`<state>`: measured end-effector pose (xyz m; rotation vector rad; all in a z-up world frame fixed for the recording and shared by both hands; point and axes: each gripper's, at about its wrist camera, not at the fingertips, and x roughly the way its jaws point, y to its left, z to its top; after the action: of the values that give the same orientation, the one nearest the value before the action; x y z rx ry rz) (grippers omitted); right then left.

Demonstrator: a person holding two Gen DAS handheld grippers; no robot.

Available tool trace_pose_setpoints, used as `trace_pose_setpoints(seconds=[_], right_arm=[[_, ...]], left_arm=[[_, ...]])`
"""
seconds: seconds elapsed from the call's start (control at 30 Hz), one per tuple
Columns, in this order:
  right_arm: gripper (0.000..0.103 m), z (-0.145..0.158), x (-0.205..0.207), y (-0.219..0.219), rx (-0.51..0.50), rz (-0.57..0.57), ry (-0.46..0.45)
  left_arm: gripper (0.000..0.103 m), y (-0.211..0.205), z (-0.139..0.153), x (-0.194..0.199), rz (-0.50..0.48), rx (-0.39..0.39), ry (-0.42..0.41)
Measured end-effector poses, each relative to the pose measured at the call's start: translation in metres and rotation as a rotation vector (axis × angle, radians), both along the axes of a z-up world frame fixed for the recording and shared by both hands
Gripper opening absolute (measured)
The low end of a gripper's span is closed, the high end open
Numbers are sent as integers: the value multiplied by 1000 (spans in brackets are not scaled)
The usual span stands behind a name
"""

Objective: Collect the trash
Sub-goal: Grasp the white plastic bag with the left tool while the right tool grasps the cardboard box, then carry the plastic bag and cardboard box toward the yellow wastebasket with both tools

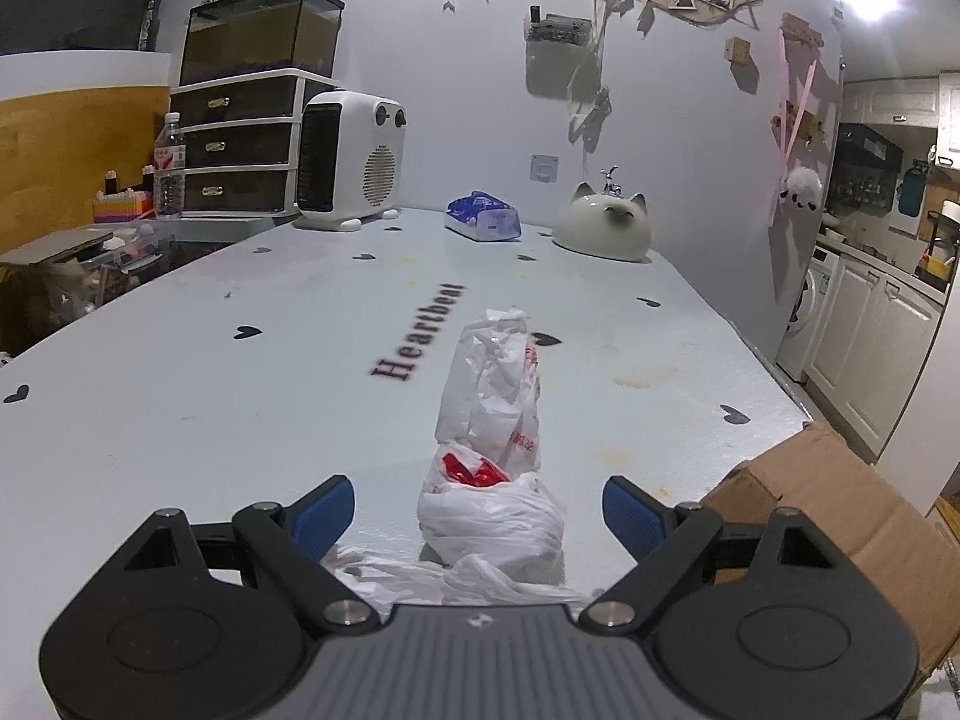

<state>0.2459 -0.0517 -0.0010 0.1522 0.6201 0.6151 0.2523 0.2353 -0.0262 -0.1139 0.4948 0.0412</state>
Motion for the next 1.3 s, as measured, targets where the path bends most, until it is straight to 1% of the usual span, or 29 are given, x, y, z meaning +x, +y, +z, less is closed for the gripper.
trace_pose_setpoints(seconds=[0.07,0.17,0.3,0.4,0.43,0.5,0.57,0.6,0.63,0.67,0.7,0.77,0.87,0.9,1.17,1.3], right_arm=[[73,-5,19,9,10,-7,62],[73,-17,39,20,33,13,156],[72,-34,47,32,7,28,245],[72,-45,44,36,-13,43,284],[72,-46,42,38,-17,47,279],[71,-45,36,43,-58,68,254],[69,-45,28,48,-96,96,232],[67,-45,25,50,-115,106,217],[63,-44,22,52,-126,113,207],[60,-45,19,53,-125,117,204],[59,-45,18,52,-115,118,206],[58,-46,14,51,-111,121,195],[58,-46,7,50,-111,126,183],[58,-45,6,50,-109,130,183],[53,-45,-1,43,-47,99,202],[51,-41,-11,41,-36,79,176]], left_arm=[[90,0,0,0,-5,-6,-2],[89,0,-1,2,-8,-12,1],[89,1,-3,6,-15,-25,9],[89,-1,-4,8,-21,-27,13],[89,-2,-4,9,-23,-23,13],[89,-4,-4,10,-24,-14,13],[89,-4,-5,13,-15,-9,21],[86,-3,-5,14,-10,-12,26],[83,-1,-6,16,-4,-19,31],[82,1,-7,18,3,-29,36],[80,2,-7,19,7,-34,42],[75,4,-8,21,15,-37,58],[62,3,-10,22,4,-37,79],[55,3,-10,22,0,-36,86],[53,-3,-5,10,-17,-34,52],[53,-8,1,-5,-5,-37,41]])
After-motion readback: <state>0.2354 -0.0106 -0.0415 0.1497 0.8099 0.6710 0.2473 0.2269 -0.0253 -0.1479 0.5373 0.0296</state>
